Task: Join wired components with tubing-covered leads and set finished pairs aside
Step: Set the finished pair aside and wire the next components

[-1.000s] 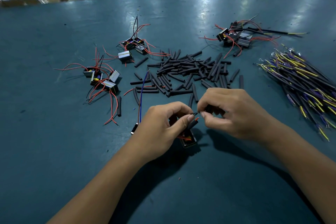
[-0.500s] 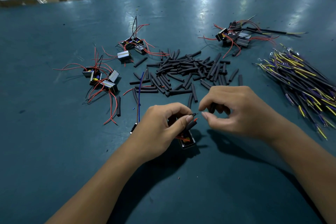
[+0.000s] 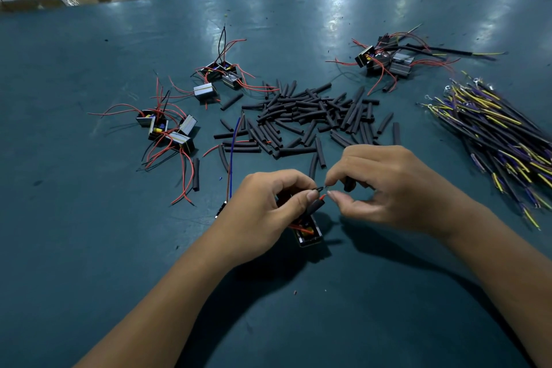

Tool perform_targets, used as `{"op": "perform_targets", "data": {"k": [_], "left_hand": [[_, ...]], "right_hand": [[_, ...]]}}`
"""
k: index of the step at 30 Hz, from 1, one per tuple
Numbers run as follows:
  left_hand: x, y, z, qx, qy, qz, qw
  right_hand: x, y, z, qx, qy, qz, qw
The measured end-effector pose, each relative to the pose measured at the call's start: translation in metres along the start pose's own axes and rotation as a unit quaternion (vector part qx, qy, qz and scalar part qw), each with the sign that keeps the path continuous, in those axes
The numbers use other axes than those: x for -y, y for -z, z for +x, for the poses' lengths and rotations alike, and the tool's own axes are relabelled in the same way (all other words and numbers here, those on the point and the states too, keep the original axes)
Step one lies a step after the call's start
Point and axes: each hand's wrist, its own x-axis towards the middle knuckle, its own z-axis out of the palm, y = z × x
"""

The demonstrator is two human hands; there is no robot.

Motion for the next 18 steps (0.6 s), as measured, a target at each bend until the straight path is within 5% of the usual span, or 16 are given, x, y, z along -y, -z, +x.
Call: {"op": "perform_targets", "data": {"k": [18], "left_hand": [[-0.0004, 0.0009, 0.0009, 0.007, -0.006, 0.017, 1.0]], "right_hand": [[0.0066, -0.0013, 0.0046, 0.003, 0.029, -0.064, 0.998]]}}
